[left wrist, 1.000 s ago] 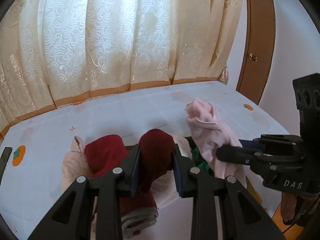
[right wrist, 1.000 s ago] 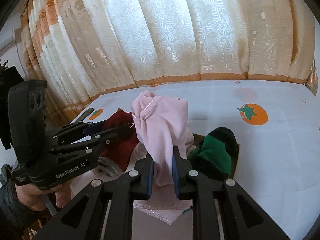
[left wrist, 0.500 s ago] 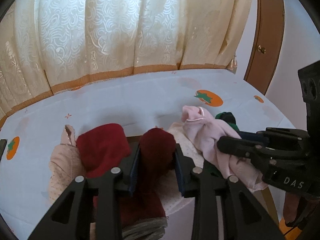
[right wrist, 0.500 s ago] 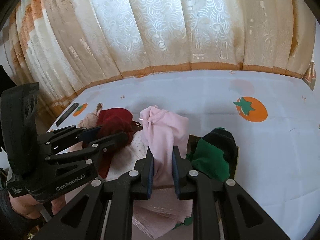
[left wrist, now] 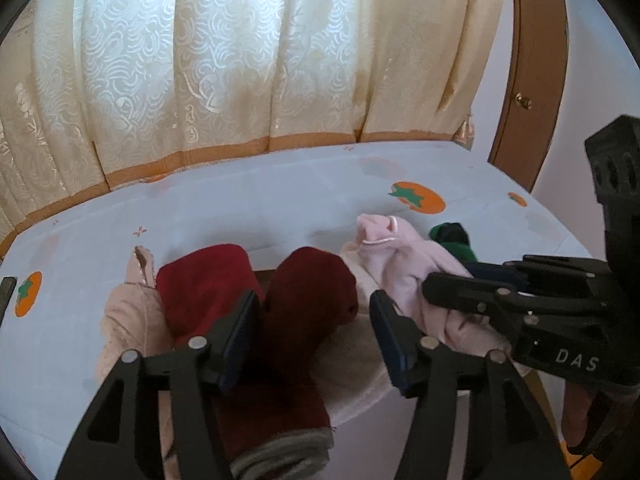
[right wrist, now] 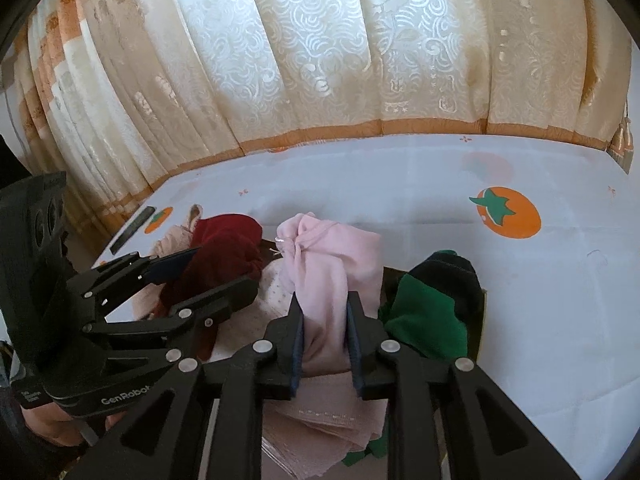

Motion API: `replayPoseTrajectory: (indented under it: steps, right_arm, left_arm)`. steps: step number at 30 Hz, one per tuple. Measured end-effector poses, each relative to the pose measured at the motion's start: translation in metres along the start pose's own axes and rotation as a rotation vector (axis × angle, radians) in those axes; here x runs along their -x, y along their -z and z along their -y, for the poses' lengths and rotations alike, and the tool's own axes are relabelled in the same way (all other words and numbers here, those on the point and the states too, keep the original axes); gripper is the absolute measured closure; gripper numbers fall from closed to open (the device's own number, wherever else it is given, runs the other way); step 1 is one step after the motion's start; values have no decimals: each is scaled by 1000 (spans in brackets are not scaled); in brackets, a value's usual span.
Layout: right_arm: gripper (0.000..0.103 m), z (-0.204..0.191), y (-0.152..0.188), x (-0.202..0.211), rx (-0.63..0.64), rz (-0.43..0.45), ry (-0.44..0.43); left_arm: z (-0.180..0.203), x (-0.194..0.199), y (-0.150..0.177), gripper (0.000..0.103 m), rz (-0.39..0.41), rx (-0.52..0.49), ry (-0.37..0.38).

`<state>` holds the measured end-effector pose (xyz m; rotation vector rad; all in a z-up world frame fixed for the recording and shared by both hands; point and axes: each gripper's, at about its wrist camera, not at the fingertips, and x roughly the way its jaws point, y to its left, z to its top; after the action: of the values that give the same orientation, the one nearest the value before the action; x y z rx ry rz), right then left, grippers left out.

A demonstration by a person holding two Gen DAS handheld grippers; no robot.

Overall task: Take underwear out of drawer
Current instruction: 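Lower both held garments into the tray beside the other clothes, then open both tools to release the garments into the tray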

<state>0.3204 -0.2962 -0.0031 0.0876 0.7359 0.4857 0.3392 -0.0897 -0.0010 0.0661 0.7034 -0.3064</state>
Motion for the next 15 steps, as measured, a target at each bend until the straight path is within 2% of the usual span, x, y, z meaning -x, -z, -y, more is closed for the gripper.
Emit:
replayPoseTrajectory:
  steps: [15]
  right_arm:
    - [67, -11, 8, 20, 19, 27, 10]
  left_arm:
    - [2, 25, 8, 44, 27, 10, 19]
